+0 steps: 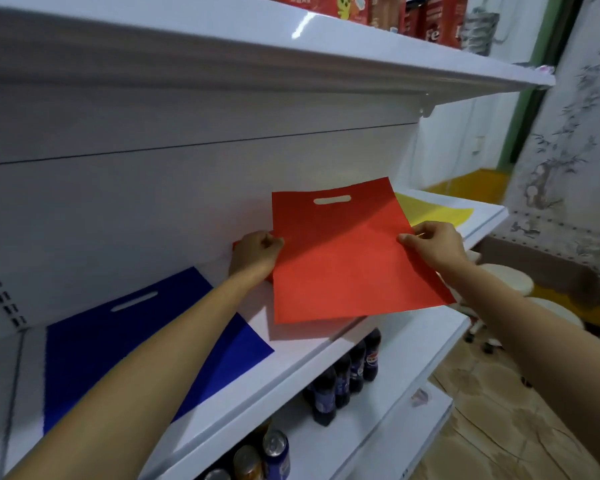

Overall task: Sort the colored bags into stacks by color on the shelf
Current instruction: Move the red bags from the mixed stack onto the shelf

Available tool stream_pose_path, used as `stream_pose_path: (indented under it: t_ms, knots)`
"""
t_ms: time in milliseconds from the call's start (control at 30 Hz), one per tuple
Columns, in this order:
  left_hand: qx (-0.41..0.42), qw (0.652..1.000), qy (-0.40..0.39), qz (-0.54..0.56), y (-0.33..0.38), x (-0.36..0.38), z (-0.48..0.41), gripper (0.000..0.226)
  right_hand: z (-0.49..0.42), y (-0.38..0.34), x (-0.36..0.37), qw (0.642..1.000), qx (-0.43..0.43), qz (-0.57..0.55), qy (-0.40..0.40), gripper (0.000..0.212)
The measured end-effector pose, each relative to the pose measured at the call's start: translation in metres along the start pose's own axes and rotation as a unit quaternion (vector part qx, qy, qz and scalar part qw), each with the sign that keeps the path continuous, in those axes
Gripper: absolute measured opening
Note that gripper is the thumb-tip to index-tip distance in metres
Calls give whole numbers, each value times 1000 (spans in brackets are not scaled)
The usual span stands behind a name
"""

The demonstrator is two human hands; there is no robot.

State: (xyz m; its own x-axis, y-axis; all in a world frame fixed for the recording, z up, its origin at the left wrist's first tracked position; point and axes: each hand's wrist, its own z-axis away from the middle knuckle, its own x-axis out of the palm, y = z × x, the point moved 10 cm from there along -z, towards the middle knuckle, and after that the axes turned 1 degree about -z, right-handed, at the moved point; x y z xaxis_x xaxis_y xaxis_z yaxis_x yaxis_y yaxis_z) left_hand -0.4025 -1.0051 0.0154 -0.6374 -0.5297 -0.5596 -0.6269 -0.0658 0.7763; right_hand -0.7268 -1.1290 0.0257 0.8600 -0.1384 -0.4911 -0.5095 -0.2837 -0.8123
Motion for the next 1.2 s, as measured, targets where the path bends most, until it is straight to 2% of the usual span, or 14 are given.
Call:
stream_pose_path:
  t_ms: [133, 267, 400, 500, 767, 867, 967, 1100, 1200]
  knots:
    - [-25, 999, 21, -37, -17, -8, -14, 34, -54, -7, 41, 997, -35, -19, -62, 16]
    - [-68, 996, 41, -46, -29, -7, -22, 38, -100, -8, 84, 987, -65, -23, -143, 30]
    - [-114, 991, 59, -49, -41, 3, -24, 43, -132, -6, 117, 973, -94, -31, -207, 25]
    - [-153, 983, 69, -75, -52, 13, -22, 36, -148, -1, 140, 959, -122, -24, -254, 12]
    - [-235, 952, 101, -170, -63, 36, -6, 33, -161, 26, 184, 928, -113, -49, -350, 18]
    - [-252, 940, 119, -198, -62, 35, 1, 31, -160, 38, 198, 920, -106, -49, -375, 25]
    - [-266, 932, 142, -201, -66, 33, 6, 13, -155, 46, 203, 915, -118, -43, -383, 29]
    - [-282, 927, 157, -191, -76, 36, 11, 38, -153, 52, 200, 928, -149, -44, -340, 29]
    - [-280, 916, 199, -206, -75, 35, 14, 41, -150, 51, 199, 925, -183, -29, -332, 30]
